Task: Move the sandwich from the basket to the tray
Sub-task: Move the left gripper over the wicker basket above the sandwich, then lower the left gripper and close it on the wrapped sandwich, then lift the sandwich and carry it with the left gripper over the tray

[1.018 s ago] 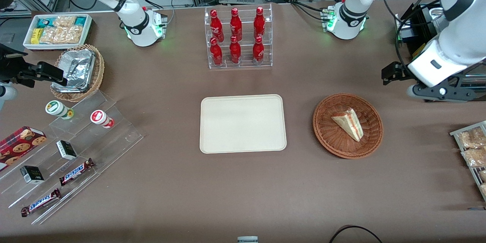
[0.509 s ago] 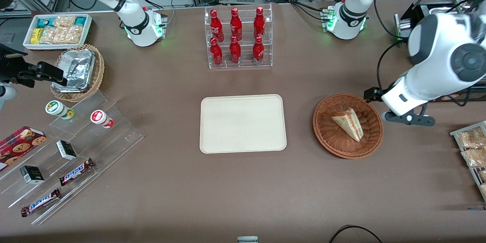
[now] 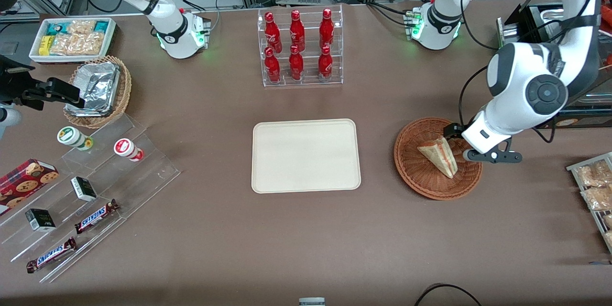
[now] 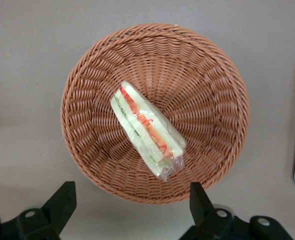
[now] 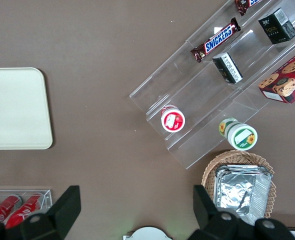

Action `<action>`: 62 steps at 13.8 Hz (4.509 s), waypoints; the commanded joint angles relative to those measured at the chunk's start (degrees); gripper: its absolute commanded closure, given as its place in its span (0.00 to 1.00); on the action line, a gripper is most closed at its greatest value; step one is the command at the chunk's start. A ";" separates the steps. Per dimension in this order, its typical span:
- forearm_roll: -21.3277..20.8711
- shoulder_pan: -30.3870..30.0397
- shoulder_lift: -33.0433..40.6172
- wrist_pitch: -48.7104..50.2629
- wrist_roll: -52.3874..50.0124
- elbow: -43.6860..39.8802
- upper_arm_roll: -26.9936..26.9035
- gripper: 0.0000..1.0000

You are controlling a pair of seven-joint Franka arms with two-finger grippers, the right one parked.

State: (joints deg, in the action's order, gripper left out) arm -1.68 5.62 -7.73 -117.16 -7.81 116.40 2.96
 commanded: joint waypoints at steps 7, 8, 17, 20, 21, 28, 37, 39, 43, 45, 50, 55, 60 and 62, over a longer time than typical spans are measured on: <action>-0.78 1.31 -0.09 -14.15 -37.17 9.46 0.82 0.00; -0.78 1.41 -0.27 -14.15 -39.10 9.54 0.73 0.00; -0.69 0.97 -3.78 -21.79 -44.13 13.15 0.73 0.00; -0.69 0.97 -5.45 -22.15 -45.01 13.15 0.64 0.00; -0.69 0.97 -5.54 -21.98 -45.19 13.15 0.73 0.14; -0.78 1.49 -5.63 -10.58 -44.57 5.27 0.73 1.00; -0.61 12.46 -13.70 -0.53 -43.96 -14.69 0.99 1.00; -0.61 16.24 -16.34 1.13 -42.30 -18.82 0.99 1.00; 0.01 23.36 -21.17 1.93 -42.64 -24.81 0.99 1.00; 0.18 26.53 -24.60 2.02 -44.47 -29.10 0.99 1.00; -0.17 34.71 -34.62 1.93 -51.95 -39.84 0.90 1.00; -0.61 38.94 -38.32 2.28 -52.48 -42.65 0.64 1.00; -0.26 39.55 -40.78 3.69 -52.40 -45.48 0.82 1.00; 0.01 39.47 -41.22 3.34 -52.48 -45.21 0.82 0.71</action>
State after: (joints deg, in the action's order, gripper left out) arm -1.64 44.28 -47.63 -114.98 -59.31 73.29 4.45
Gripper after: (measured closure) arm 0.846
